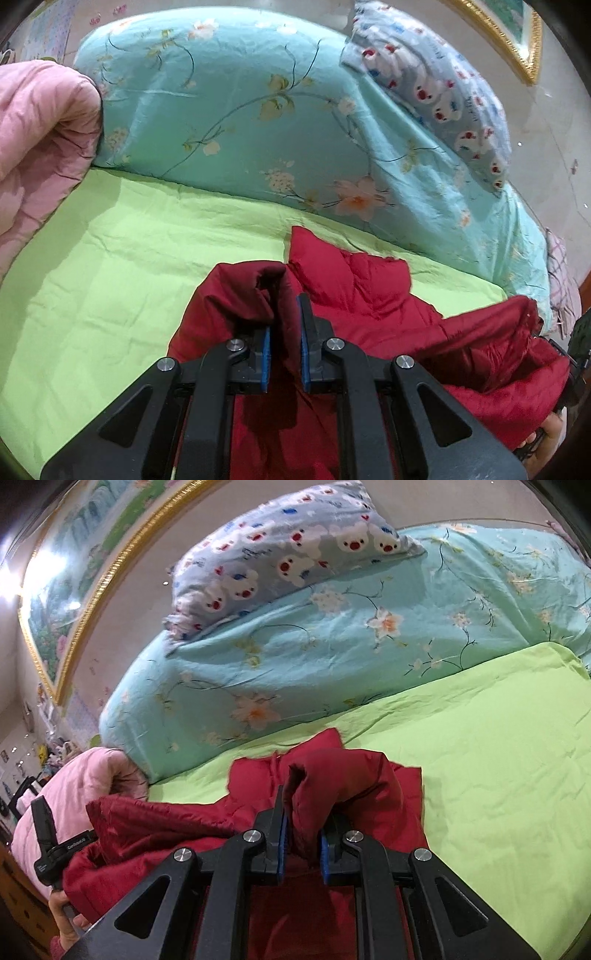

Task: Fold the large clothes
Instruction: 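Carry the held hem over the coat toward the collar with both grippers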

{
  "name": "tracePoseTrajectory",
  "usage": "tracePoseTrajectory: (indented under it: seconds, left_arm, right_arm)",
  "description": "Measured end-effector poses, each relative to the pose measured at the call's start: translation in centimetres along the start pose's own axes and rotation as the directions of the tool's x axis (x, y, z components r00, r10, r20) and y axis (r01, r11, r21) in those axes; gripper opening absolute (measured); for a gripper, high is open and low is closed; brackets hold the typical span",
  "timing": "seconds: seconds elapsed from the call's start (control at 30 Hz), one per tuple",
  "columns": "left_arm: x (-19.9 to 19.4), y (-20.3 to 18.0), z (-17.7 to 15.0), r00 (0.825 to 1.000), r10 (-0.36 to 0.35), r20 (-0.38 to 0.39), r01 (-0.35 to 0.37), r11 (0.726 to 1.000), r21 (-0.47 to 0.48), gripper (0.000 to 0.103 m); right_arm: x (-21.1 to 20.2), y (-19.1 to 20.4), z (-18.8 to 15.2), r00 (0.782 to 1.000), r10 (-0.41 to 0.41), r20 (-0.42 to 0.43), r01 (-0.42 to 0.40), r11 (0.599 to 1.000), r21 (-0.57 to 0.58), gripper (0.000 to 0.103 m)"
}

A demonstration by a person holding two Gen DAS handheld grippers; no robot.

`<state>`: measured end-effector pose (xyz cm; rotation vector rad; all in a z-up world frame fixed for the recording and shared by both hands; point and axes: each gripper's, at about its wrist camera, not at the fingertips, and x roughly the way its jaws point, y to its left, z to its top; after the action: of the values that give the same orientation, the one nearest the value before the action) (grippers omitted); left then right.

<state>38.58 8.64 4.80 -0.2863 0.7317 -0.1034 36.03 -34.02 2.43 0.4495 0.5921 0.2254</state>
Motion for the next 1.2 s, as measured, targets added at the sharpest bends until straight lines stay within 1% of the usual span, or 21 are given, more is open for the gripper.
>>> tracePoseTrajectory:
  seconds: [0.1, 0.23, 0.3, 0.37, 0.43, 0.53, 0.67, 0.77, 0.87, 0.97, 1.13, 1.2]
  left_arm:
    - [2.6, 0.1, 1.2, 1.0, 0.006, -0.028, -0.007, 1.0, -0.013, 0.01]
    - [6.5, 0.5, 2.6, 0.997, 0.038, -0.06, -0.039, 0.999, -0.015, 0.01]
    - [8.7, 0.9, 3.3, 0.995, 0.048, -0.084, -0.05, 0.998, -0.029, 0.01]
    - [10.4, 1.2, 3.8, 0.994, 0.043, -0.102, -0.048, 0.998, -0.049, 0.01]
    - [12.3, 1.1, 4.3, 0.992, 0.054, -0.118, -0.06, 0.997, -0.048, 0.01]
    - [14.6, 0.9, 4.9, 0.987, 0.081, -0.137, -0.087, 0.995, -0.038, 0.01]
    - [16.8, 1.4, 5.3, 0.982, 0.09, -0.166, -0.101, 0.993, -0.058, 0.011]
    - [18.4, 2.0, 5.1, 0.975, 0.099, -0.198, -0.116, 0.99, -0.078, 0.014]
    - [19.6, 2.6, 5.0, 0.969, 0.085, -0.232, -0.111, 0.989, -0.103, 0.015]
    - [20.1, 2.7, 5.1, 0.966, 0.09, -0.243, -0.117, 0.988, -0.099, 0.015]
    - [21.2, 1.8, 5.1, 0.957, 0.15, -0.25, -0.167, 0.985, -0.045, 0.015]
    - [21.8, 1.5, 5.0, 0.951, 0.176, -0.253, -0.188, 0.982, -0.023, 0.015]
  right_arm:
    - [2.9, -0.8, 1.2, 0.999, -0.027, -0.018, 0.027, 1.0, 0.015, 0.012]
    - [6.6, -2.3, 2.2, 0.997, -0.058, -0.042, 0.06, 0.997, 0.039, 0.012]
    - [8.5, -3.4, 2.8, 0.996, -0.068, -0.054, 0.072, 0.995, 0.069, 0.012]
    - [10.2, -4.6, 3.2, 0.996, -0.063, -0.062, 0.07, 0.991, 0.111, 0.012]
    - [11.7, -5.4, 3.6, 0.995, -0.066, -0.071, 0.075, 0.988, 0.137, 0.012]
    - [14.0, -5.7, 4.1, 0.992, -0.101, -0.078, 0.11, 0.986, 0.125, 0.012]
    - [16.5, -6.5, 4.8, 0.987, -0.129, -0.095, 0.141, 0.981, 0.133, 0.012]
    - [17.9, -7.2, 5.0, 0.982, -0.158, -0.106, 0.173, 0.974, 0.145, 0.012]
    - [19.1, -8.5, 5.2, 0.972, -0.203, -0.121, 0.222, 0.961, 0.166, 0.012]
    - [19.8, -9.6, 5.2, 0.973, -0.181, -0.143, 0.208, 0.955, 0.211, 0.012]
    - [20.3, -8.7, 5.1, 0.964, -0.222, -0.148, 0.243, 0.958, 0.151, 0.012]
    - [19.8, -8.0, 5.2, 0.962, -0.235, -0.141, 0.253, 0.959, 0.127, 0.018]
